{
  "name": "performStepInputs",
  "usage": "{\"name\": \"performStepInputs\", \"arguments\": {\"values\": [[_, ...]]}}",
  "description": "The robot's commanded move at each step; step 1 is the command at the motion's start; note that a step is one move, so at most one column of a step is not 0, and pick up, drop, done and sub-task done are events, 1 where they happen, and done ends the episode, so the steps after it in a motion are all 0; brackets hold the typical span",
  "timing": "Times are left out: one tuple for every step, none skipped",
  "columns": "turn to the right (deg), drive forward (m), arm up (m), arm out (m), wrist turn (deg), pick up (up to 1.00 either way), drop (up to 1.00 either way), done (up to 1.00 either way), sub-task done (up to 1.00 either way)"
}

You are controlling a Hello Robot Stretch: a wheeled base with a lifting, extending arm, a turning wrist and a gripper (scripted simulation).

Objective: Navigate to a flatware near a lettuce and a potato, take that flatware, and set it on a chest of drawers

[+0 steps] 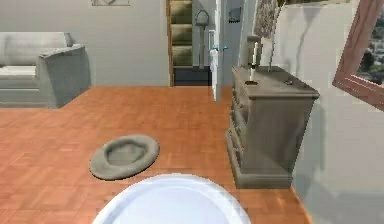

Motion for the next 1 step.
{"name": "performStepInputs", "arguments": {"values": [[0.0,1.0,0.0,0.0,0.0,0.0,0.0,0.0,0.0]]}}
